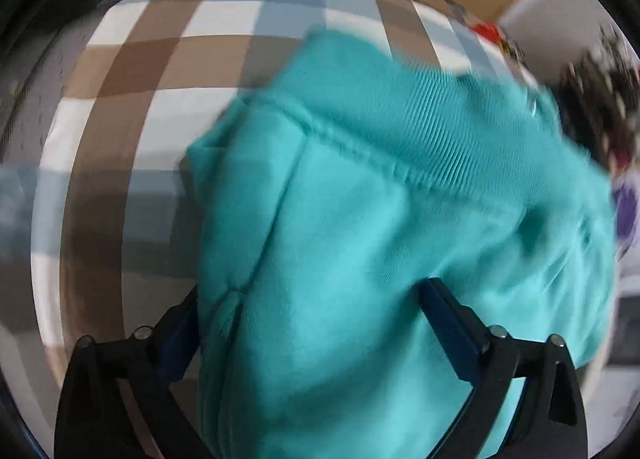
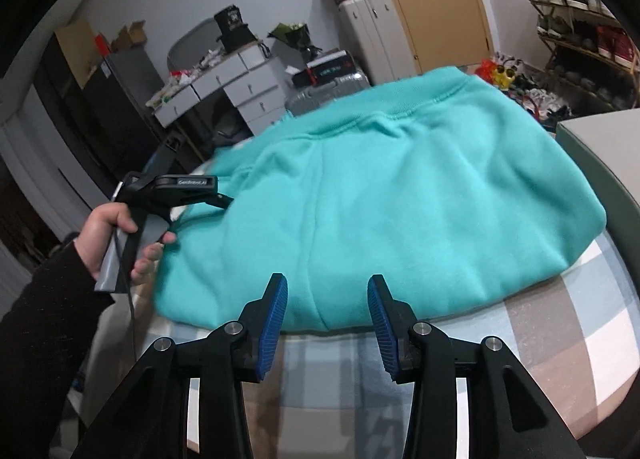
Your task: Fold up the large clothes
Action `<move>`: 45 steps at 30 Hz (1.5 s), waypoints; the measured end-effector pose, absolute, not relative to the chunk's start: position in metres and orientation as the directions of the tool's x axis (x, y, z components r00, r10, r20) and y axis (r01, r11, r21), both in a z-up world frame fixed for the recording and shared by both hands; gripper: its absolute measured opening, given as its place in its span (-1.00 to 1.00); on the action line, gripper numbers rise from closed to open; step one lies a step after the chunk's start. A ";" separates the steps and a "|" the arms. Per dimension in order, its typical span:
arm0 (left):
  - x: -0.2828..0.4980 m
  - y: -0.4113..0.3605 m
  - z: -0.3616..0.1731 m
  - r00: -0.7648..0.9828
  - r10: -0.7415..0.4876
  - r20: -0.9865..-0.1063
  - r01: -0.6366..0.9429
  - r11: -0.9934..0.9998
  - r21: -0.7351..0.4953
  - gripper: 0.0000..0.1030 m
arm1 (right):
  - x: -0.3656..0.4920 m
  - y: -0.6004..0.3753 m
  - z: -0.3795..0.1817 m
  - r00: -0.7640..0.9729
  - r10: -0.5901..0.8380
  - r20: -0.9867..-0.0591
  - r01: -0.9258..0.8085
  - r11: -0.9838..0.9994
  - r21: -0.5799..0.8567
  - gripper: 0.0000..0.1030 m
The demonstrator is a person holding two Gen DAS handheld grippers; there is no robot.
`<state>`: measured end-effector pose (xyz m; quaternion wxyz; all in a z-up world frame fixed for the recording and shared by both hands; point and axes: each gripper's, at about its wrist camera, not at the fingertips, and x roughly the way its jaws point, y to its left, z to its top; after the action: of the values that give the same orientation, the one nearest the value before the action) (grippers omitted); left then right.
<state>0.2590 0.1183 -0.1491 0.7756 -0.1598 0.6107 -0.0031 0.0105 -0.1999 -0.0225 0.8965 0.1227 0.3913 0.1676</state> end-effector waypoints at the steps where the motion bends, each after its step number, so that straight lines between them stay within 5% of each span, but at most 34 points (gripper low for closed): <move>1: 0.257 0.112 -0.135 0.275 -0.179 -0.945 -0.171 0.958 -0.231 0.80 | 0.008 -0.202 -0.019 0.646 0.401 -0.649 -0.211 0.912 0.352 -0.14; 8: 0.252 0.014 -0.053 0.401 -0.125 -0.907 0.076 0.992 -0.103 0.82 | 0.003 -0.210 -0.011 0.665 0.428 -0.612 -0.223 0.896 0.384 -0.02; 12: 0.265 -0.028 -0.057 0.384 0.055 -0.922 0.090 0.991 0.096 0.81 | 0.004 -0.215 -0.014 0.664 0.426 -0.615 -0.216 0.896 0.388 -0.01; 18: 0.260 0.030 -0.042 0.461 0.281 -0.842 -0.056 0.956 0.288 0.81 | 0.010 -0.230 -0.021 0.630 0.458 -0.628 -0.193 0.874 0.445 -0.01; 21: 0.255 0.078 -0.058 0.446 0.555 -0.702 -0.189 0.825 0.533 0.81 | 0.009 -0.235 -0.020 0.626 0.477 -0.616 -0.188 0.860 0.475 -0.01; 23: 0.250 0.104 -0.075 0.381 0.617 -0.688 -0.193 0.781 0.594 0.80 | 0.004 -0.235 -0.015 0.634 0.494 -0.595 -0.206 0.849 0.487 -0.01; 27: 0.222 0.132 -0.048 0.484 0.212 -0.849 -0.248 0.964 0.099 0.80 | -0.005 -0.229 -0.006 0.657 0.498 -0.566 -0.238 0.850 0.471 0.11; 29: 0.217 0.109 -0.042 0.495 0.028 -0.868 -0.120 0.992 -0.037 0.82 | -0.006 -0.224 -0.004 0.660 0.492 -0.567 -0.248 0.856 0.453 0.11; 31: 0.216 0.076 -0.055 0.453 -0.024 -0.891 0.025 1.000 -0.014 0.82 | -0.005 -0.221 -0.006 0.657 0.485 -0.577 -0.250 0.862 0.440 0.11; 34: 0.225 0.060 -0.111 0.283 0.102 -0.954 0.086 0.988 0.131 0.82 | -0.002 -0.220 -0.010 0.651 0.470 -0.596 -0.232 0.871 0.433 0.11; 37: 0.226 0.087 -0.123 0.284 -0.008 -0.959 -0.011 1.000 -0.011 0.92 | 0.001 -0.221 -0.013 0.648 0.455 -0.611 -0.220 0.880 0.422 0.11; 42: 0.225 0.085 -0.102 0.286 0.004 -0.958 -0.013 1.000 0.000 0.87 | 0.004 -0.222 -0.017 0.631 0.461 -0.624 -0.212 0.876 0.433 0.11; 45: 0.222 0.061 -0.051 0.394 -0.170 -0.903 0.032 0.985 -0.172 0.82 | 0.003 -0.220 -0.016 0.628 0.465 -0.624 -0.216 0.874 0.434 0.11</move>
<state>0.2218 0.0605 -0.0510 0.8325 -0.0631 0.5471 -0.0609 0.0034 -0.2197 -0.0165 0.8877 0.1611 0.3862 0.1919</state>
